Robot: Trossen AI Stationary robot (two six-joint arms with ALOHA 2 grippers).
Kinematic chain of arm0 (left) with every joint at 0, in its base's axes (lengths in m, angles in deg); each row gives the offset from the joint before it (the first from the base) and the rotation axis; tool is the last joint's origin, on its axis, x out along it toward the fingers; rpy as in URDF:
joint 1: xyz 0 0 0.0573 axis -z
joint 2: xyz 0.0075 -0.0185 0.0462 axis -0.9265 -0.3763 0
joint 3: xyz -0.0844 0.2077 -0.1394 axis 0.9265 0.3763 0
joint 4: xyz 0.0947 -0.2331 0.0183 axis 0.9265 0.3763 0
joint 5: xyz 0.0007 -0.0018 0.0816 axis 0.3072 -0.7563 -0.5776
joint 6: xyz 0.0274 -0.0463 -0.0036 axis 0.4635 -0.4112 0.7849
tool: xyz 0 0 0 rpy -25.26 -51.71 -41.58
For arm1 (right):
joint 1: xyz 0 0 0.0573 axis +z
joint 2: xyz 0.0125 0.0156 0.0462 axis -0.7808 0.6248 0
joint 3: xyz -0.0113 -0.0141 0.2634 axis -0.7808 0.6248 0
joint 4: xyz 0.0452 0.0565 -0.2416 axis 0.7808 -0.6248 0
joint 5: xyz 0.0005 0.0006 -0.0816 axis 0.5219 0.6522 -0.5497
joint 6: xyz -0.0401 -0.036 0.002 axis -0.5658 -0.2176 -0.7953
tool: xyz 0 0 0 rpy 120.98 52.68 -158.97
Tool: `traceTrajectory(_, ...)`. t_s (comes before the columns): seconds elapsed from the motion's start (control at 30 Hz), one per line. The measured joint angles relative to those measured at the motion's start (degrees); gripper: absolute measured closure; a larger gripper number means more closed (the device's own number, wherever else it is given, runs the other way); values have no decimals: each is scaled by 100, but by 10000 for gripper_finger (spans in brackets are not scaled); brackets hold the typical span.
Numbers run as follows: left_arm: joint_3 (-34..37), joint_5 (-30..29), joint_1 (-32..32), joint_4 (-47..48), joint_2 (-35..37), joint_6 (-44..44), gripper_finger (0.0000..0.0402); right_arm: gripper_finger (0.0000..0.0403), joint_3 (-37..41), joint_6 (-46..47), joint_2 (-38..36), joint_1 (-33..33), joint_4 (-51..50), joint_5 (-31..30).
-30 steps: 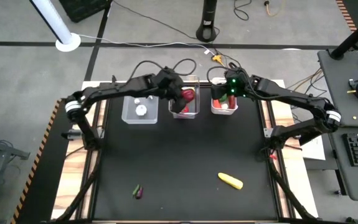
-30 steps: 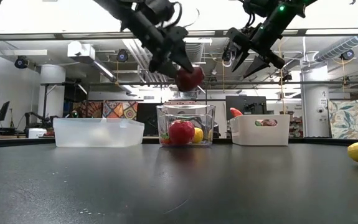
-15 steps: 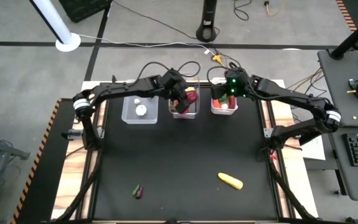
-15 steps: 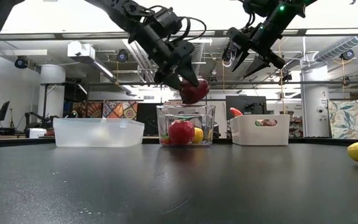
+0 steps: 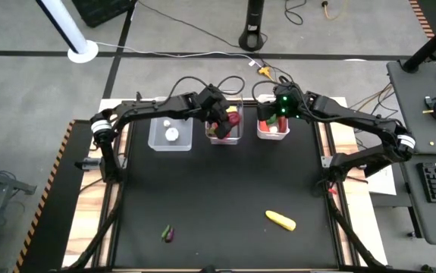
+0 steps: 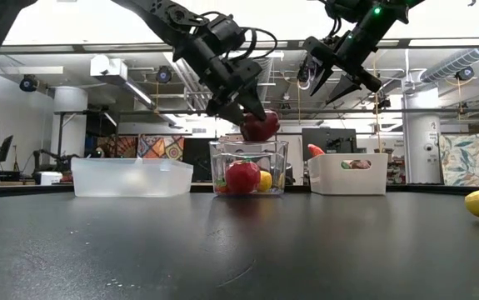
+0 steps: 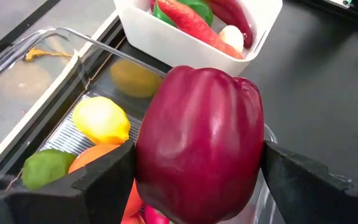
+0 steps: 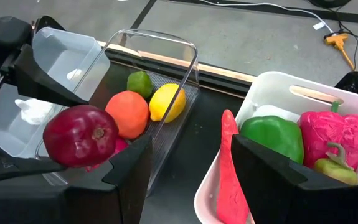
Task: Sort produce into baskets
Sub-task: Put the red bell pepper into the right transparent bin, then put the yellow corn into the white bin
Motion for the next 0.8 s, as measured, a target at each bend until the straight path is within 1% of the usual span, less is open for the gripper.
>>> traceTrajectory(0.1, 0, -17, 0, 87, 5, 4, 86, 193, 0, 0, 0, 0, -2, 0)
traceTrajectory(0.33, 2, -42, 0, 116, 22, 70, 45, 193, 0, 0, 0, 0, -2, 0)
traceTrajectory(0.43, 2, -37, 0, 117, 22, 109, 34, 193, 0, -1, 0, 0, -2, 0)
traceTrajectory(0.53, 8, 218, -12, 162, 119, 108, 29, 193, 0, 1, -16, 0, -21, 4)
traceTrajectory(0.63, -95, 583, -11, 490, 378, 209, 28, 193, 0, 60, -92, 0, -50, 298)
traceTrajectory(0.8, -330, 597, 9, 1397, 1064, 650, 35, 193, 0, 158, -334, 138, -86, 1194)
